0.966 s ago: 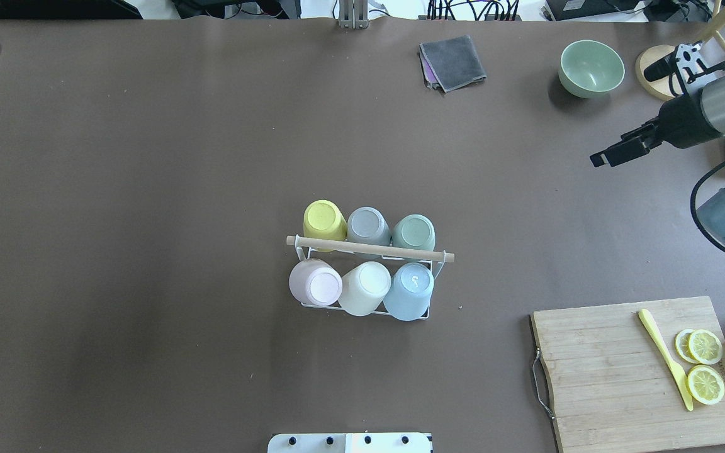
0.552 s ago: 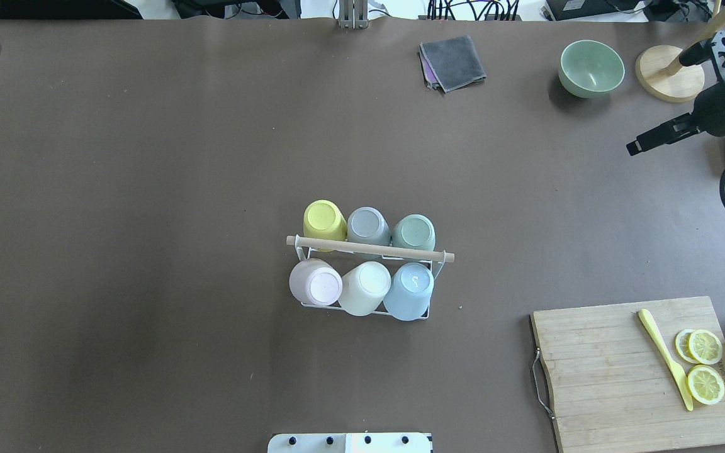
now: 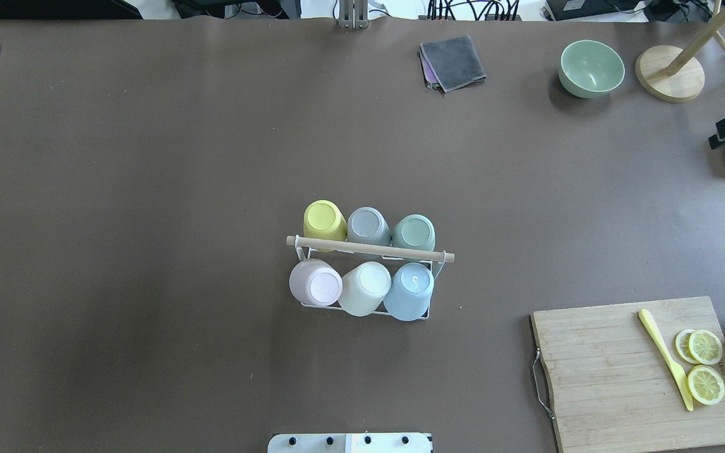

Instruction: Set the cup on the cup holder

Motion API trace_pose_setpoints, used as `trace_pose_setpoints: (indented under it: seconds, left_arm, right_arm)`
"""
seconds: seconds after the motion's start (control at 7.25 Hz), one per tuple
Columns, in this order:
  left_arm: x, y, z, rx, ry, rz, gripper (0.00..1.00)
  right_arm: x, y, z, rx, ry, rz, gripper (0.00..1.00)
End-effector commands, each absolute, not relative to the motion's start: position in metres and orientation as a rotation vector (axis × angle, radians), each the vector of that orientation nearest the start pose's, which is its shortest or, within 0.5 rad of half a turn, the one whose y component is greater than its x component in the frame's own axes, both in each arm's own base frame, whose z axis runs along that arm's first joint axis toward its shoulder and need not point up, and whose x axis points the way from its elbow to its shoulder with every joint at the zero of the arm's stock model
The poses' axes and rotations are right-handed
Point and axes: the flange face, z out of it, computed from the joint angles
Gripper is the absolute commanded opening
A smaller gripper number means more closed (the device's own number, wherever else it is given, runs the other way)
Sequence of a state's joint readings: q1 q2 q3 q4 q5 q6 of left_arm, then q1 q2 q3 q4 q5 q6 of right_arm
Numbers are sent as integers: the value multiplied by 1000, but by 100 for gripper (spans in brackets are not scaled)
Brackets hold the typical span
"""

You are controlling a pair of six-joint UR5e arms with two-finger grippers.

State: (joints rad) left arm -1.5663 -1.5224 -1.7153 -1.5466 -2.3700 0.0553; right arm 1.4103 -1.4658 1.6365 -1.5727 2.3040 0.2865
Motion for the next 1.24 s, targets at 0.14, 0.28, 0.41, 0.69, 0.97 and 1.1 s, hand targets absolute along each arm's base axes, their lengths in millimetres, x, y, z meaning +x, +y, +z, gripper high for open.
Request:
trace_pose_setpoints:
  seconds: [0.14, 0.28, 0.41, 0.69, 0.97, 1.1]
  left_arm:
    - [-59, -473, 616, 80, 799, 87, 99]
    - [-59, -472, 618, 77, 800, 87, 99]
    - [-59, -472, 618, 77, 800, 87, 99]
    - [-59, -472, 619, 75, 801, 85, 99]
    - [-59, -472, 619, 74, 801, 86, 98]
    - [-59, -472, 619, 74, 801, 86, 99]
  right_arm:
    - [62, -523, 604, -120, -731, 110, 100]
    - [75, -518, 608, -148, -731, 145, 100]
    - [87, -514, 610, -150, -733, 171, 100]
    - [93, -509, 616, -158, -722, 185, 100]
    - [94, -510, 614, -173, -719, 195, 100]
    - [94, -505, 620, -177, -713, 197, 100]
